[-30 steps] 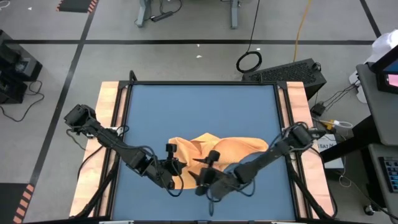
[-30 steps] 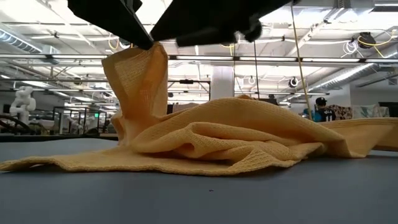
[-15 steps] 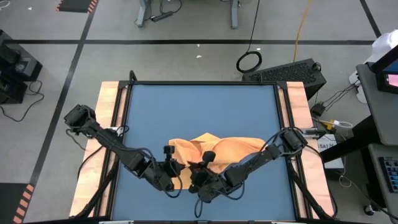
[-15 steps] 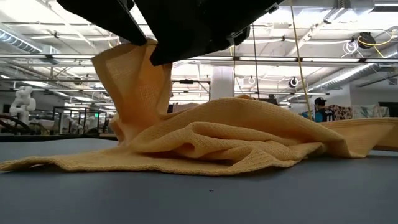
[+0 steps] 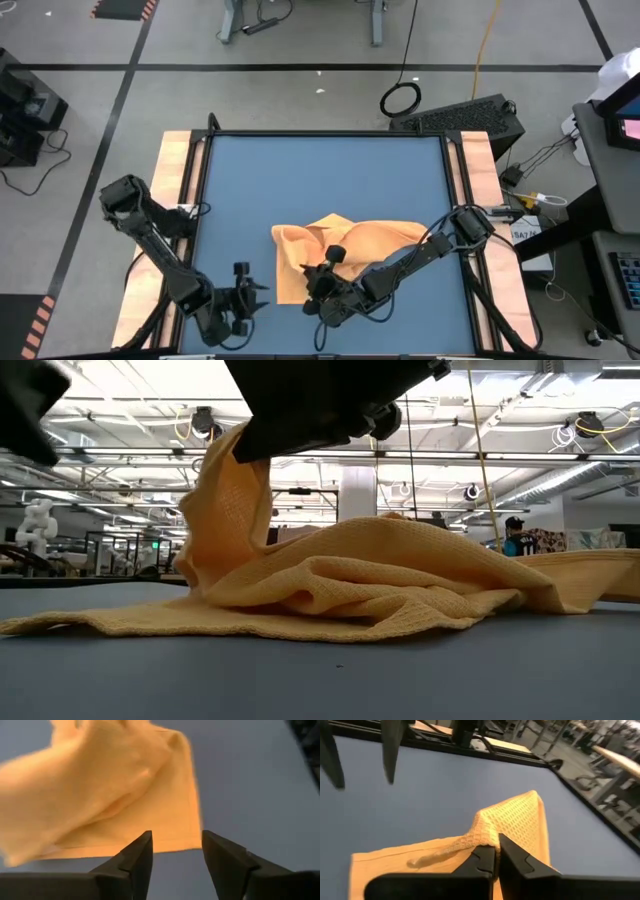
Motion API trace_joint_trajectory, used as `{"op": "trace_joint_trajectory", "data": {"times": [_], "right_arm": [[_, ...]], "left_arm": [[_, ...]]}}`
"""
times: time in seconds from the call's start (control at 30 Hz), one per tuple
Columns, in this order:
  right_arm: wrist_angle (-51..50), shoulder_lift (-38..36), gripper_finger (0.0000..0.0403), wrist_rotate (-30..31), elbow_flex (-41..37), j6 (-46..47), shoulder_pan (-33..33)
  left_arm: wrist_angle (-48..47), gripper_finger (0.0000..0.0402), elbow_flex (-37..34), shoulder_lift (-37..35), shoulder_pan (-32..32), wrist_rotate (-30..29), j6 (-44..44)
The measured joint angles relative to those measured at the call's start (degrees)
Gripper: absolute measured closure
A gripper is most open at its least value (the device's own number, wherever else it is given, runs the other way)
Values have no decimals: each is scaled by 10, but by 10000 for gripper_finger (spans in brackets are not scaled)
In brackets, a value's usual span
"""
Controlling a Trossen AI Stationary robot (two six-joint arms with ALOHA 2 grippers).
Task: Roll towel into tight, uniform cylinder
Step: Fold the orange microfiber cloth
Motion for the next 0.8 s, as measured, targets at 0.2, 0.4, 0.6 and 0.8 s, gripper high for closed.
{"op": "trace_joint_trajectory", "data": {"times": [0.2, 0.4, 0.6, 0.8], "right_arm": [[11, 0, 399, -26, 0, 21, -2], [12, 0, 399, -41, 0, 44, -11], [11, 0, 399, -70, 0, 45, -18], [11, 0, 399, -70, 0, 45, -18]], "left_arm": [[79, 224, -23, 59, -21, -82, 0], [133, 224, -23, 103, -12, -76, 30], [176, 223, -23, 142, 6, -27, 34], [204, 224, -22, 165, 34, 8, 46]]}}
